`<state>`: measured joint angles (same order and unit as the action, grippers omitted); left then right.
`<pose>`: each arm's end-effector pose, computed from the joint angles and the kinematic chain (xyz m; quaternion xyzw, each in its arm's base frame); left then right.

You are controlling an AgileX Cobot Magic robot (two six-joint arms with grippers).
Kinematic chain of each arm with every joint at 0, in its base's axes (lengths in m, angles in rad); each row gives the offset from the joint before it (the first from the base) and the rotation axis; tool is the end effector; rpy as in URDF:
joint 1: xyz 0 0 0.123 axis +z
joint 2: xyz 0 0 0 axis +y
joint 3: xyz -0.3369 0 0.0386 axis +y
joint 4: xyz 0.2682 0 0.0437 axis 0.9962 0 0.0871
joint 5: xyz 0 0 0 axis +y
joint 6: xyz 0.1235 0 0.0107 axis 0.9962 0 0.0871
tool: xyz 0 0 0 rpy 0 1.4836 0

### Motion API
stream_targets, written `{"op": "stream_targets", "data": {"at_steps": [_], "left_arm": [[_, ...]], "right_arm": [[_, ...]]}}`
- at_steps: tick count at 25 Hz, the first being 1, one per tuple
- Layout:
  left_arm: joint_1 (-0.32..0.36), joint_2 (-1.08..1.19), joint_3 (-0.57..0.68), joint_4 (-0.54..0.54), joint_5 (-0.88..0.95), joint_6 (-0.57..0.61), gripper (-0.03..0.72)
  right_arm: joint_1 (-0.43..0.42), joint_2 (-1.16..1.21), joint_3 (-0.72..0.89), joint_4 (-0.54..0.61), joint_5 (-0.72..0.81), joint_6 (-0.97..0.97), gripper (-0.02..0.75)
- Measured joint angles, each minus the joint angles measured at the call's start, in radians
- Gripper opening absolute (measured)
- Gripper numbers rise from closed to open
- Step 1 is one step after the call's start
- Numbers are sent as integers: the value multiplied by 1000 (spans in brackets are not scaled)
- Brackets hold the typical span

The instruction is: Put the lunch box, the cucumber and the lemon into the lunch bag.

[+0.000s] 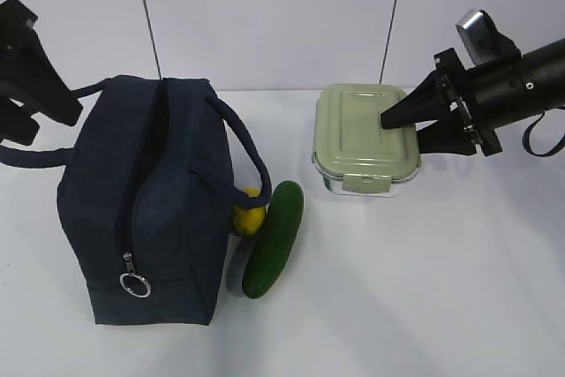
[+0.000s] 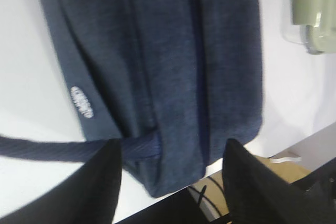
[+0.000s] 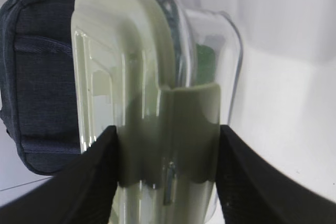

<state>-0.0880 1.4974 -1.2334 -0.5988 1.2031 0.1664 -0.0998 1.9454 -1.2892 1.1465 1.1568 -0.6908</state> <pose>0.3041 -0.0923 0.3321 0.0420 0.9535 -0.2803 0.1021 0.4234 0.0616 0.2272 0.0009 0.8759 0.4663 0.1241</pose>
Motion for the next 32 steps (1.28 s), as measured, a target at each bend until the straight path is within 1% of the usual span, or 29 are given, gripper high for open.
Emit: {"op": "stream_targets", "data": {"at_steps": [4, 6, 12, 18, 24, 30, 32], "left_arm": [[0, 0, -9, 71, 12, -49, 438], [0, 0, -11, 83, 17, -58, 438], [0, 0, -11, 83, 17, -73, 438], [0, 11, -11, 83, -22, -78, 438], [0, 29, -11, 131, 12, -79, 438], [0, 42, -11, 127, 18, -79, 438], [0, 50, -11, 105, 18, -76, 438]], "right_arm": [[0, 0, 0, 0, 2, 0, 386], [0, 0, 0, 0, 2, 0, 386], [0, 0, 0, 0, 3, 0, 386], [0, 0, 0, 0, 3, 0, 386], [0, 0, 0, -3, 3, 0, 386], [0, 0, 0, -3, 3, 0, 386], [0, 0, 0, -3, 3, 0, 386]]}}
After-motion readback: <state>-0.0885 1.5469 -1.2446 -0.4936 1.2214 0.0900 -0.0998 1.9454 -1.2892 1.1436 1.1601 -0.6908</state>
